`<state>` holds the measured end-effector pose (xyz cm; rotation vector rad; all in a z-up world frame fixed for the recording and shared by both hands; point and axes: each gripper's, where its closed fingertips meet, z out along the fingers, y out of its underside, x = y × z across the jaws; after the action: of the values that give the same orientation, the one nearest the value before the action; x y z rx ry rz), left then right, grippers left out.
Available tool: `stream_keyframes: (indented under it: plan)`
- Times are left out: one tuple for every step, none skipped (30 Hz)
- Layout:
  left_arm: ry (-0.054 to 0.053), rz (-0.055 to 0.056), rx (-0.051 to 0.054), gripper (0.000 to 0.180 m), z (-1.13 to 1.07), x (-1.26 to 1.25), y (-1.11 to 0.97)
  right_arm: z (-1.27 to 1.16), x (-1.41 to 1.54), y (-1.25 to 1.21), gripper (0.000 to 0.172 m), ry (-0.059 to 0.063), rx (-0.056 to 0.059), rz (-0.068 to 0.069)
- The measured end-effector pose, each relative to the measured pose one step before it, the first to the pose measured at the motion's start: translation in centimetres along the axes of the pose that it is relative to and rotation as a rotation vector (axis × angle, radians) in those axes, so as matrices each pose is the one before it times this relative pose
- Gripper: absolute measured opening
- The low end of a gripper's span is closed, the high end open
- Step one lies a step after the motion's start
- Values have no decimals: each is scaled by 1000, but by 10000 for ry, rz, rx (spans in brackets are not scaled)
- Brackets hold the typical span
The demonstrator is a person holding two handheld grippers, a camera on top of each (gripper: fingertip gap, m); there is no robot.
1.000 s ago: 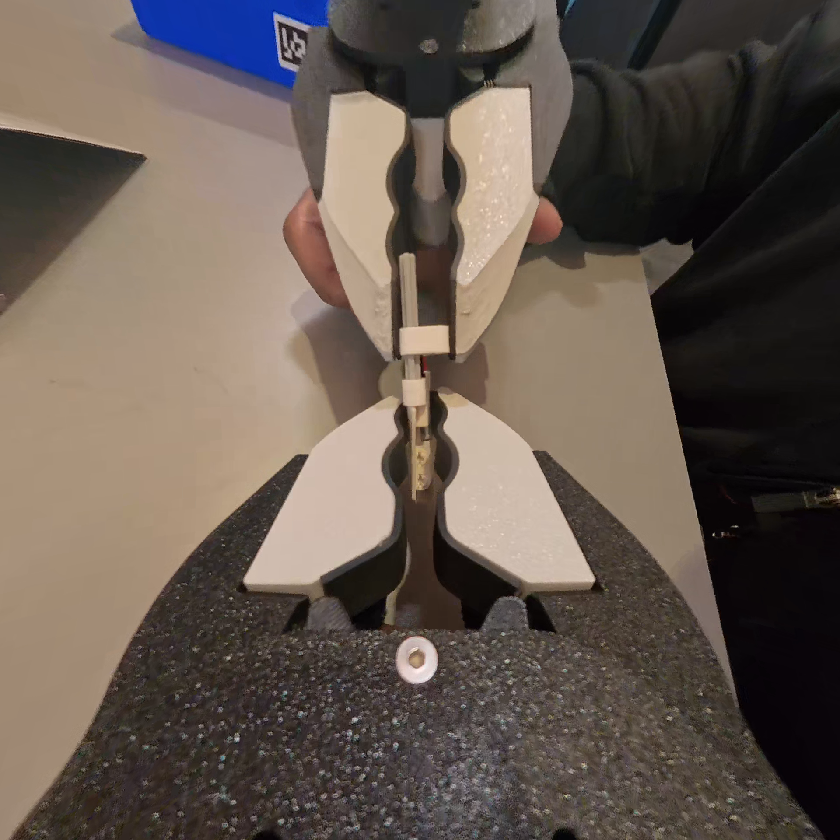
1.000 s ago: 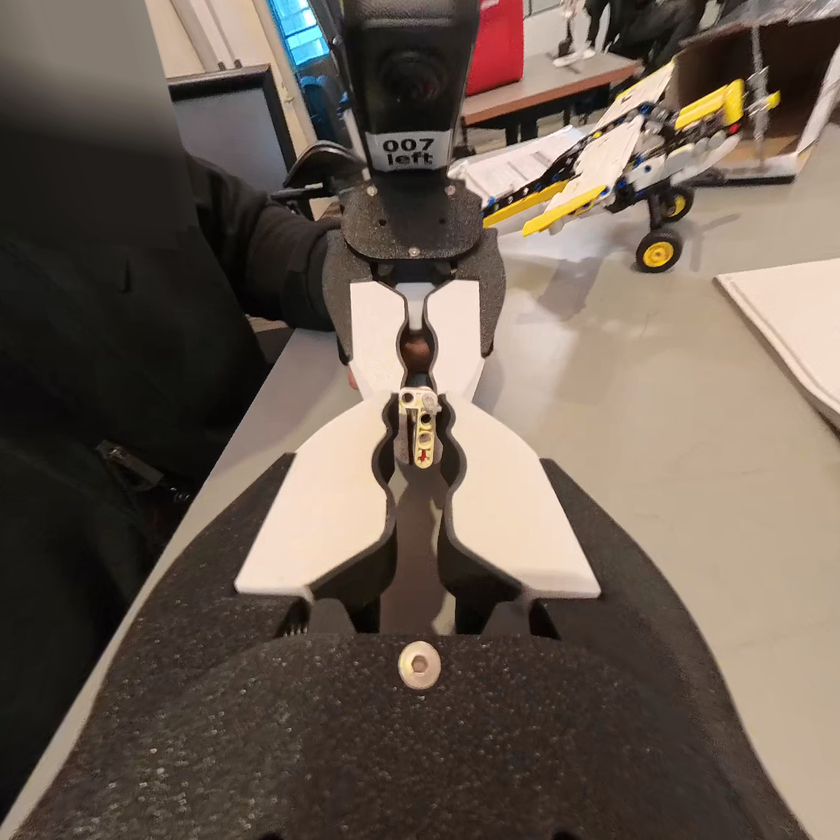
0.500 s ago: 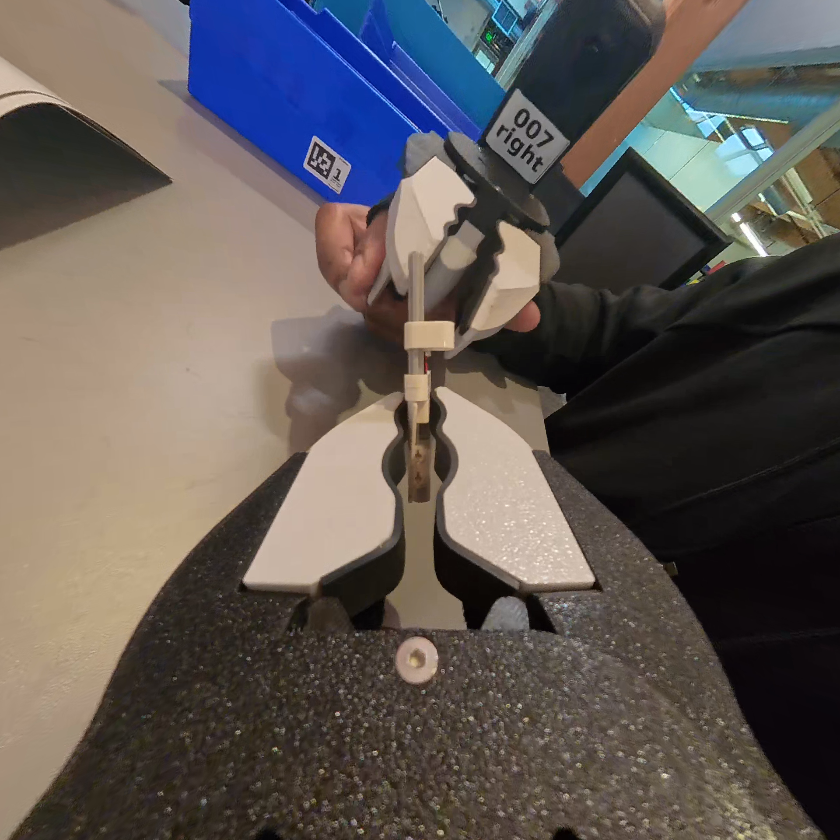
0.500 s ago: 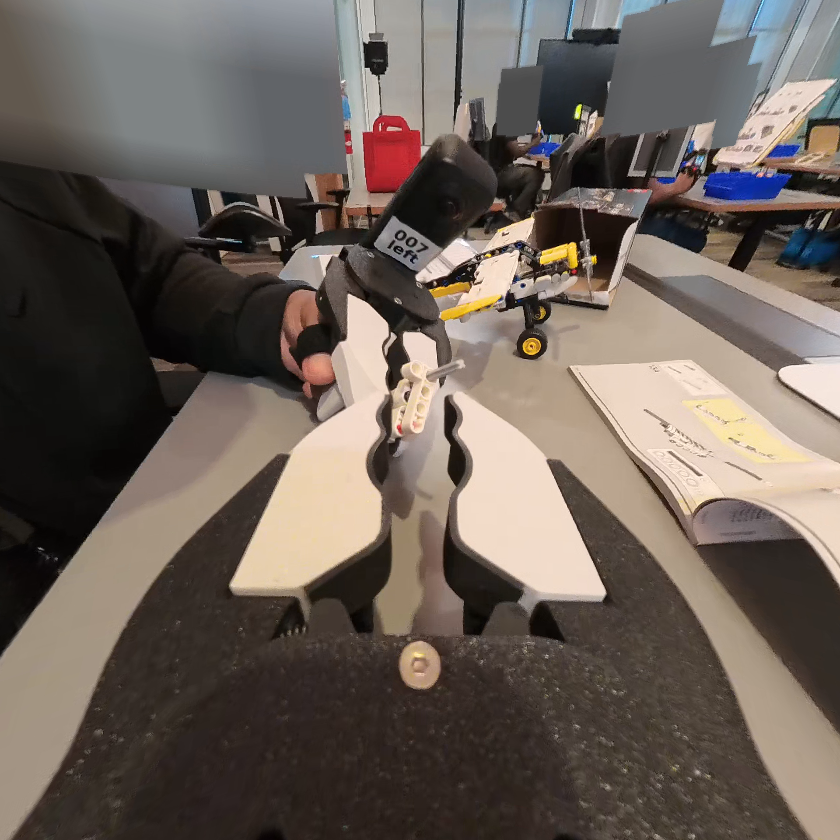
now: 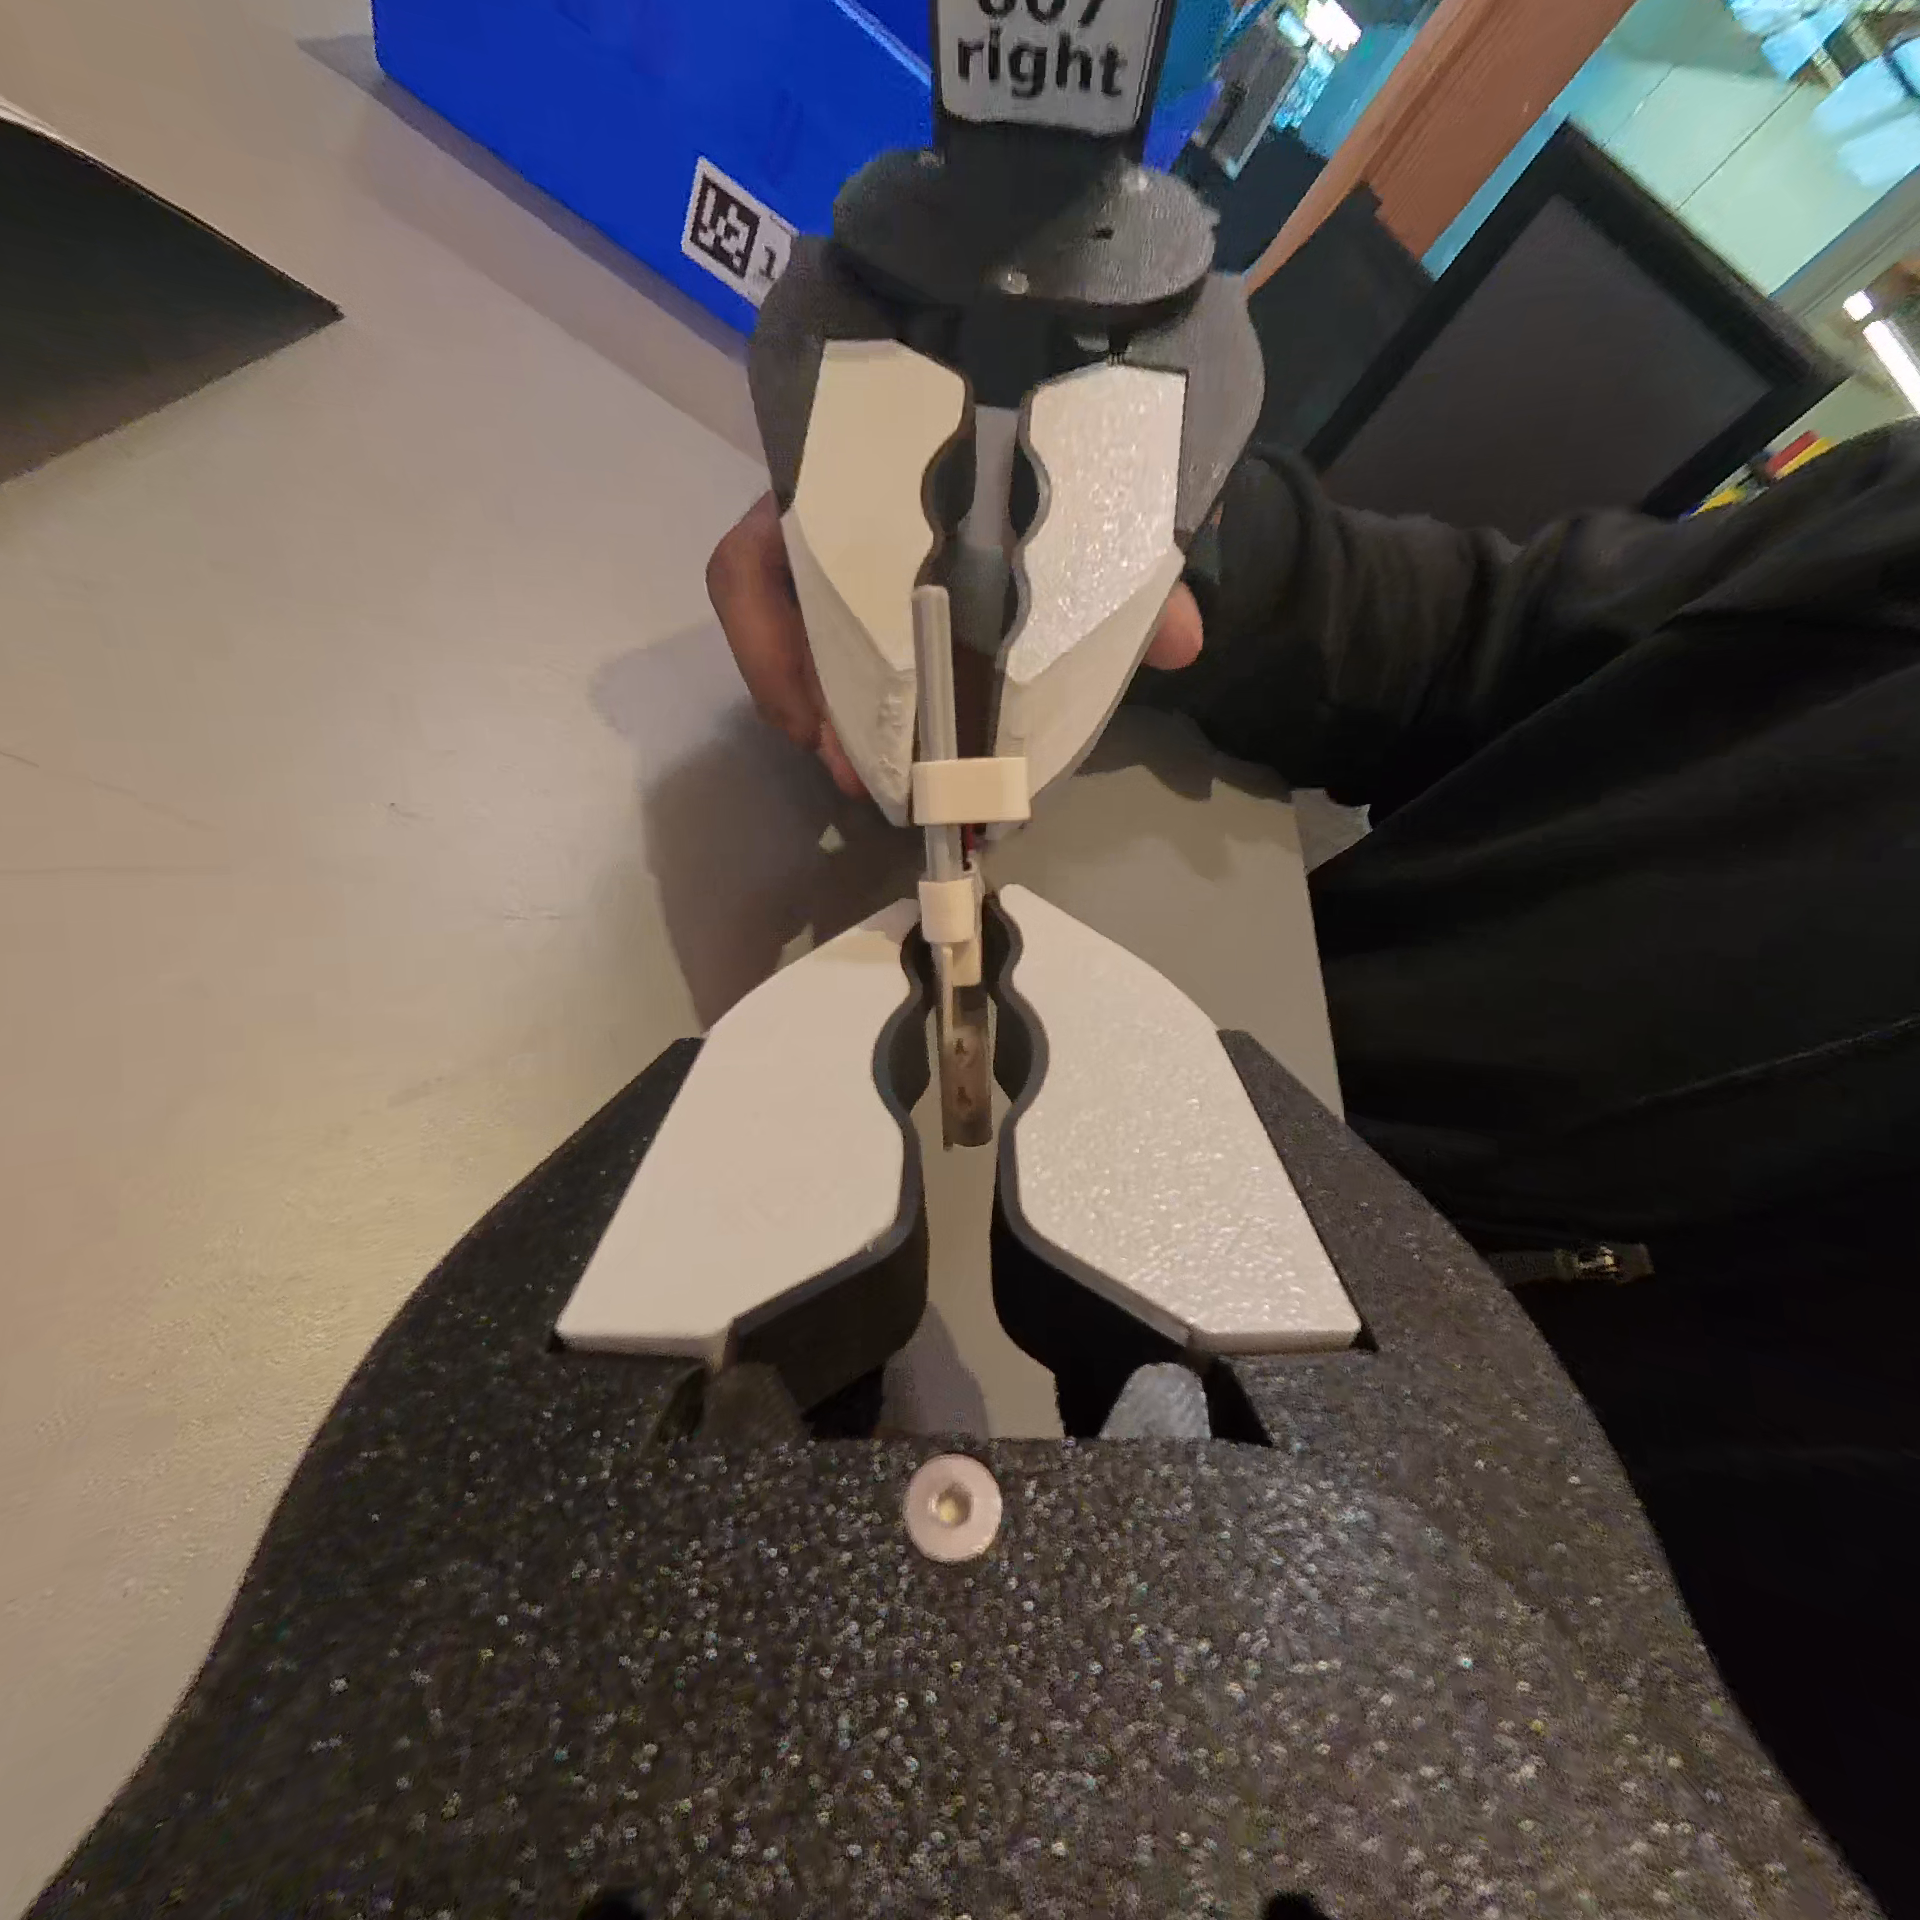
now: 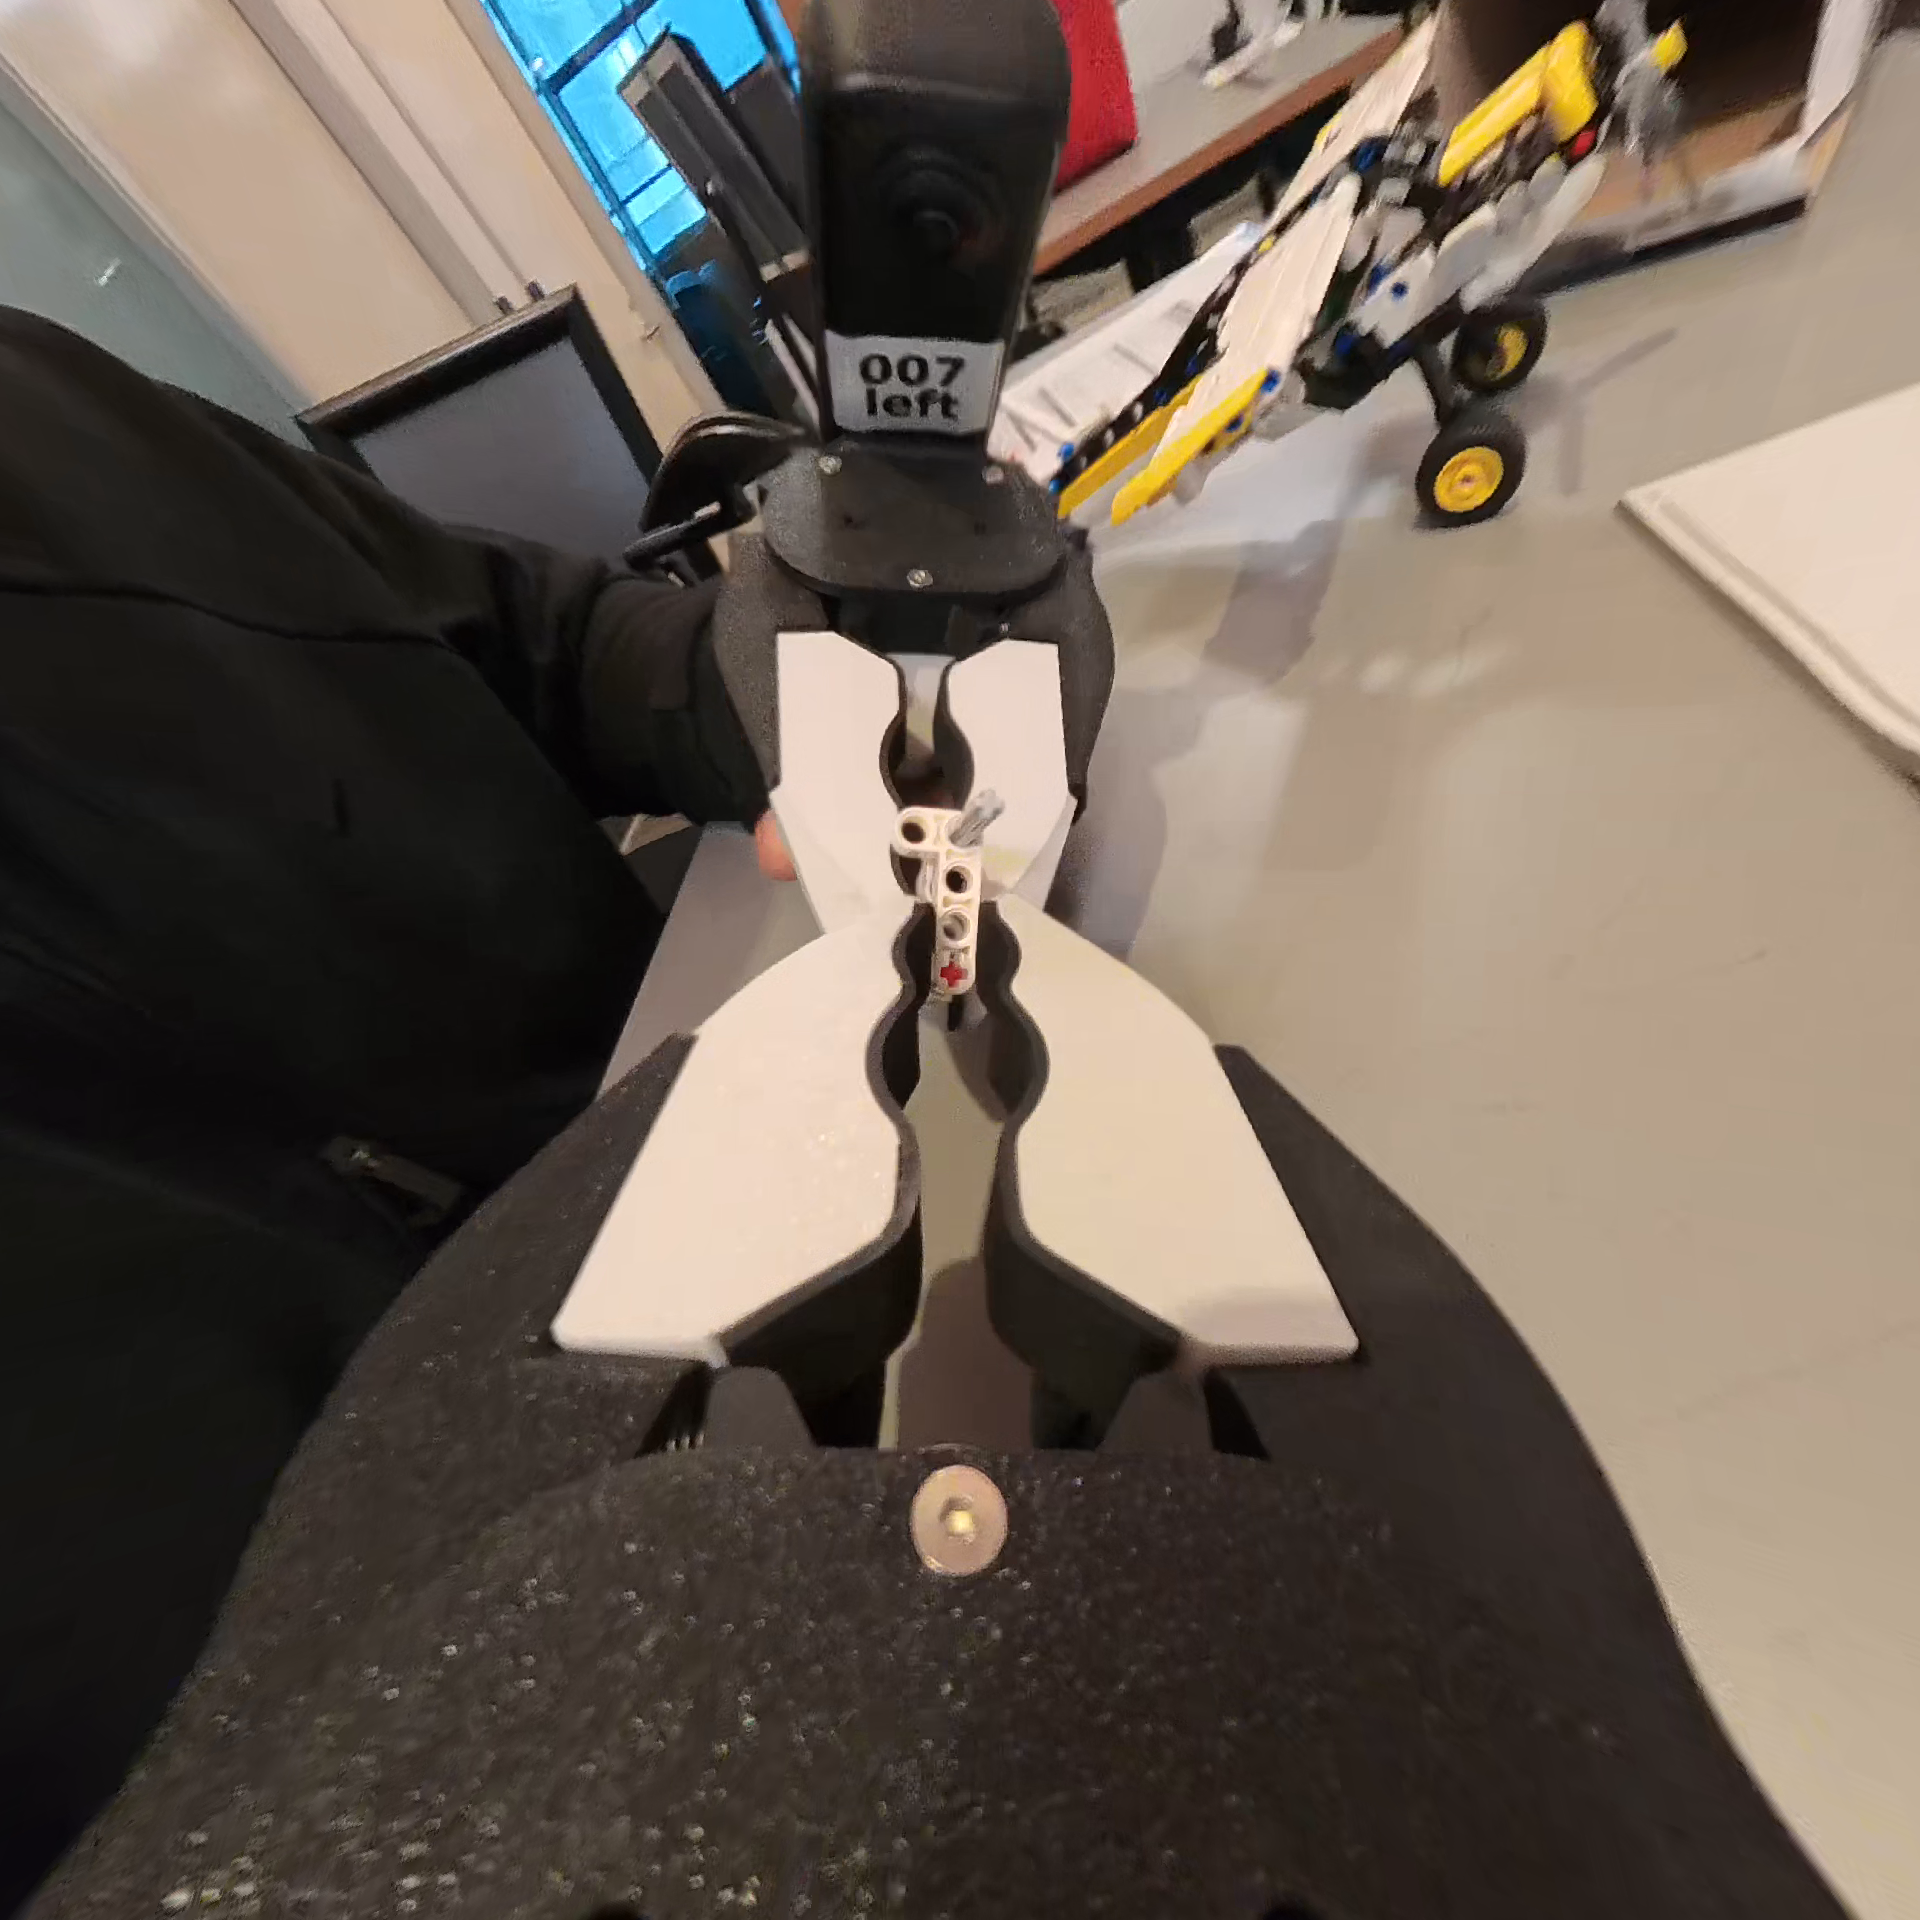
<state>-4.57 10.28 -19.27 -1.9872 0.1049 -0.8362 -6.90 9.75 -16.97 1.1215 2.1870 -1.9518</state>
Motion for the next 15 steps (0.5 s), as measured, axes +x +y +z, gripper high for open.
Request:
stream_keyframes:
  plan:
    - [-139, 46, -95, 7, 119, -119, 144, 8, 30, 212, 8, -24, -177, 48]
    - [-61, 23, -105, 6, 97, -45, 133, 31, 61, 174, 8, 58, -178, -12]
    - [-53, 20, -89, 6, 79, -40, 130, 63, 3, 147, 8, 46, -175, -19]
    - [-96, 30, -61, 6, 63, -89, 92, 100, 32, 95, 8, 86, -117, -54]
    - [-115, 40, -13, 6, 62, -106, 28, 101, 66, 58, 8, 77, -65, 16]
    - [-28, 14, -18, 6, 17, -18, 27, 78, 38, -24, 8, 3, 27, 88]
    - [-10, -20, -53, 6, 25, -20, 76, 66, 5, 32, 8, -52, 30, 107]
    - [-61, -31, -48, 6, 38, -100, 77, 72, 54, 91, 8, -26, 2, 91]
    - [-9, -35, 16, 6, -7, -48, -24, 51, 83, 10, 8, 7, 36, 91]
    - [83, -40, 65, 6, -44, 57, -116, 0, 4, -94, 8, -17, 77, 54]
    - [75, -85, 137, 7, -88, 0, -228, -37, -23, -200, 8, -20, 138, 7]
    - [84, -154, 210, 7, -157, -43, -328, -63, 81, -360, 8, 94, 250, -90]
    - [139, -167, 259, 8, -205, 16, -386, -51, 78, -423, 8, 162, 325, -233]
    - [100, -169, 261, 8, -248, -12, -362, -32, 68, -379, 9, 203, 313, -323]
    - [60, -212, 300, 8, -294, -70, -393, -88, 178, -372, 15, 334, 266, -382]
